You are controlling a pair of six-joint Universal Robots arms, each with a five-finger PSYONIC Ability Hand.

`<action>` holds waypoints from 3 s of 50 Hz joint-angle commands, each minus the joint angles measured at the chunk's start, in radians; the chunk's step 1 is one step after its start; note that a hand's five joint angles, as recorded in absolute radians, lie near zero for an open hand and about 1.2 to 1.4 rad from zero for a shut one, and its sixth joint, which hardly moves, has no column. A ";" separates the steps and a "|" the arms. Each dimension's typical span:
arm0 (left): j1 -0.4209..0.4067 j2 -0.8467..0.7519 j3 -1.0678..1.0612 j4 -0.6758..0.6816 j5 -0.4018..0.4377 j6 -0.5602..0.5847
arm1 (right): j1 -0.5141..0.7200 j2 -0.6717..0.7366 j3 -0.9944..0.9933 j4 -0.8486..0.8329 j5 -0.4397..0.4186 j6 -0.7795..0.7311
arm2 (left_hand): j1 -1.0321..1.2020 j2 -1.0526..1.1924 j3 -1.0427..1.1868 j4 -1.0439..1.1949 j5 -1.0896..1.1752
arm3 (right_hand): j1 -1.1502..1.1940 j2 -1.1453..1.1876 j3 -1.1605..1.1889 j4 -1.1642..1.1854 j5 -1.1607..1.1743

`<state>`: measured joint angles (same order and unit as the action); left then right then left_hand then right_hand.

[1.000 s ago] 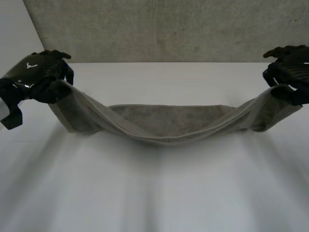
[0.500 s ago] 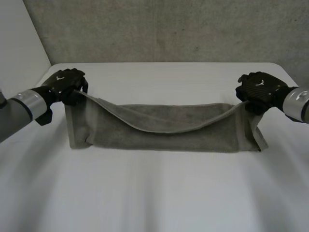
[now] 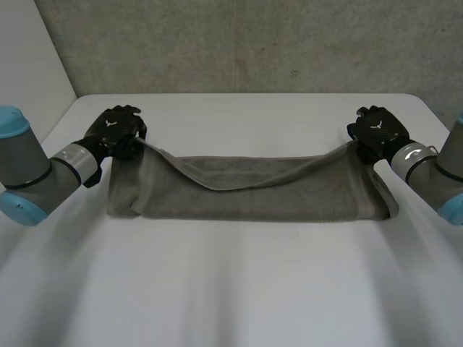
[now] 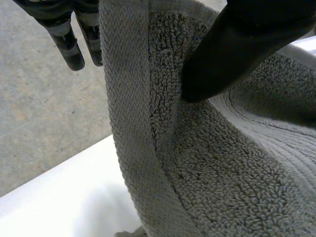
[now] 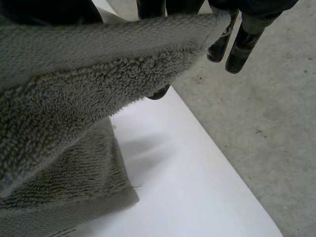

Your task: Fold the towel.

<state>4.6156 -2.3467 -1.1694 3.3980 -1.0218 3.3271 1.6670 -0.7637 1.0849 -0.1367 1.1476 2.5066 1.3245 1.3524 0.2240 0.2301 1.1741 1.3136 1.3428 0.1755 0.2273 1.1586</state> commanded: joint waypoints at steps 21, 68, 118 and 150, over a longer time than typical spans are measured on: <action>-0.020 -0.074 0.076 0.007 -0.067 -0.003 | 0.000 0.124 -0.083 -0.106 0.073 0.003 | -0.370 -0.398 -0.049 -0.056 -0.394 | -0.568 -0.597 -0.001 -0.053 -0.588; 0.017 0.374 -0.398 -0.117 -0.069 0.009 | -0.141 -0.358 0.283 0.032 0.034 0.051 | -1.155 -1.183 -0.049 -0.056 -1.174 | -0.671 -0.700 -0.001 -0.053 -0.690; -0.037 0.415 -0.567 -0.022 -0.080 -0.081 | -0.158 -0.399 0.825 -0.234 -0.085 -0.054 | -1.155 -1.183 -0.049 -0.056 -1.174 | -0.844 -0.873 -0.001 -0.053 -0.864; -0.043 0.414 -0.596 0.017 -0.080 -0.081 | -0.213 -0.278 0.719 -0.322 -0.052 -0.112 | -1.155 -1.183 -0.049 -0.056 -1.174 | -0.536 -0.565 -0.001 -0.053 -0.555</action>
<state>4.5729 -1.9329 -1.7654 3.4154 -1.1014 3.2459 1.4603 -1.0651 1.8086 -0.4590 1.0923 2.3959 0.2873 0.2317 0.2240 0.2301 0.0531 0.7697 0.7644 0.1755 0.2273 0.5851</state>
